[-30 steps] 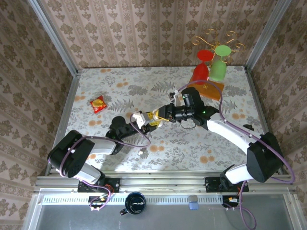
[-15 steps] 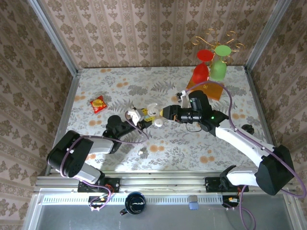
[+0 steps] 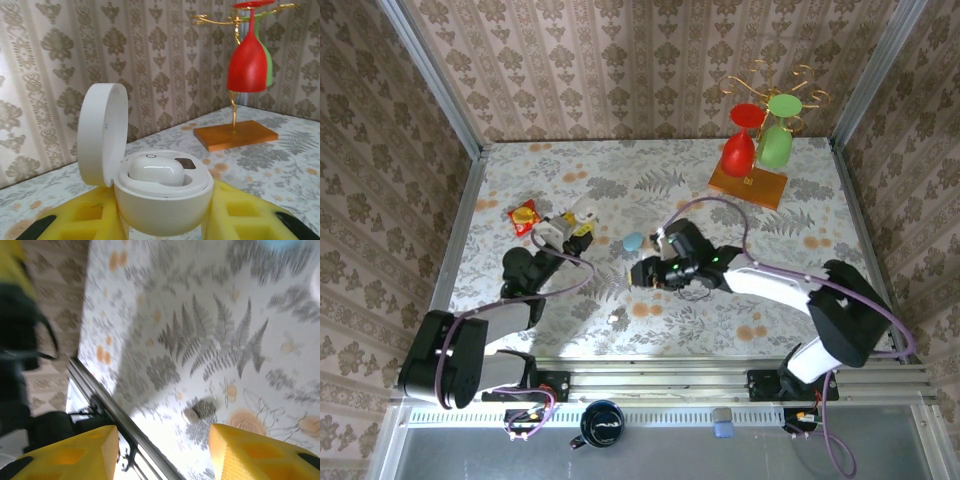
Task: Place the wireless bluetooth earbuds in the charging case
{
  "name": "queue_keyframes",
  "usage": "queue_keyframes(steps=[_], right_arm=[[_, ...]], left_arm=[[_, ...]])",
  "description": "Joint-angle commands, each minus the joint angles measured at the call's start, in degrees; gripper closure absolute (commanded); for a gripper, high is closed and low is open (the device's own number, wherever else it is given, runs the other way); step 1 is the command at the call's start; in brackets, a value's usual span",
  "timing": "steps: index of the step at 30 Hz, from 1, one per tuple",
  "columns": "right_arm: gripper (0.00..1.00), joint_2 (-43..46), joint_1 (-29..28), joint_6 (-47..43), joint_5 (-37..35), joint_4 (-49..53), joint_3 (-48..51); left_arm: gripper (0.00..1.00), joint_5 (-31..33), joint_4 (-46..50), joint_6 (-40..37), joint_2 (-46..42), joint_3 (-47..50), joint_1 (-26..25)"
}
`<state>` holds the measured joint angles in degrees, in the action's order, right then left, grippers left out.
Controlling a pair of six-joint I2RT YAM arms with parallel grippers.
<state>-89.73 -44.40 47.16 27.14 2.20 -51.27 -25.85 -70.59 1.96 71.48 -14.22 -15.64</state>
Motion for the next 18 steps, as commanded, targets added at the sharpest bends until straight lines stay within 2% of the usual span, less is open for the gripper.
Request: queue_keyframes(steps=[1, 11, 18], right_arm=[[0.48, -4.8, -3.3, 3.3, 0.3, -3.4, -2.0], [0.49, -13.7, -10.0, 9.7, 1.8, -4.7, -4.7], [0.50, -16.9, -11.4, 10.8, 2.3, -4.3, -6.5]], left_arm=[[0.85, 0.6, 0.8, 2.4, -1.3, 0.2, 1.7], [0.85, -0.4, 0.5, 4.0, -1.8, 0.5, 4.2], [0.85, -0.6, 0.3, 4.3, -2.1, 0.8, 4.5]])
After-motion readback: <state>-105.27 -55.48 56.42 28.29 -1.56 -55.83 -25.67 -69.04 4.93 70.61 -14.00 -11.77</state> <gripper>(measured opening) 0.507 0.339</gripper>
